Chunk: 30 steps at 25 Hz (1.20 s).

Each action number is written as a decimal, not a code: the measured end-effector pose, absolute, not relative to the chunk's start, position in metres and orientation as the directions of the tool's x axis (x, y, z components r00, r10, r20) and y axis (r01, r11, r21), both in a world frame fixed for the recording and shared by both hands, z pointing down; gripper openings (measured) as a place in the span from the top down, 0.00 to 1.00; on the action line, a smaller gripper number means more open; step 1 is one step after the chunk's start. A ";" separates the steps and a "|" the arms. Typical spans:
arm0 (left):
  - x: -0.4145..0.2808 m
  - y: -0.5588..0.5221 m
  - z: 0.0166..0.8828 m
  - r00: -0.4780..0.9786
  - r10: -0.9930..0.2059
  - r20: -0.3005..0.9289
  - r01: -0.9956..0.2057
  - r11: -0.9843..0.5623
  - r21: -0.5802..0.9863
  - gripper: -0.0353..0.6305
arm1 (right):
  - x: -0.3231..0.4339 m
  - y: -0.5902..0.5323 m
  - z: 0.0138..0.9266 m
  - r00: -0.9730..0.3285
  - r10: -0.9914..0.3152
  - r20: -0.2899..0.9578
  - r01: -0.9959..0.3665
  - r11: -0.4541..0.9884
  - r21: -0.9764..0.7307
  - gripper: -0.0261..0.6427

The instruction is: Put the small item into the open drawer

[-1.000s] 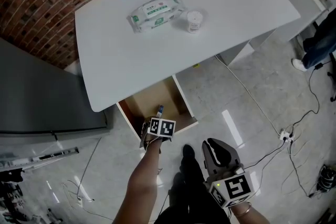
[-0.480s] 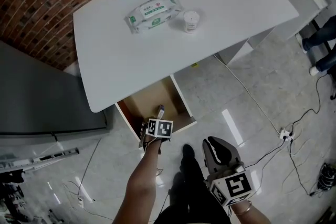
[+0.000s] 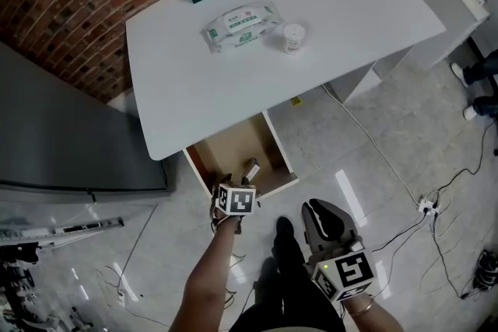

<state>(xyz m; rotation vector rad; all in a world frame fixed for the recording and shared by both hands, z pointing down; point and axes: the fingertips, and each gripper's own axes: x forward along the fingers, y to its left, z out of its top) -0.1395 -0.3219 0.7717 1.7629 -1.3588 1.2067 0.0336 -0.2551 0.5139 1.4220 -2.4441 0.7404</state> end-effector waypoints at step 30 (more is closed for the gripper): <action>-0.186 -0.172 0.482 0.149 -0.826 0.543 -0.988 -0.148 0.046 0.88 | -0.003 -0.159 0.417 -0.520 -0.802 0.293 -0.849 0.449 -0.278 0.91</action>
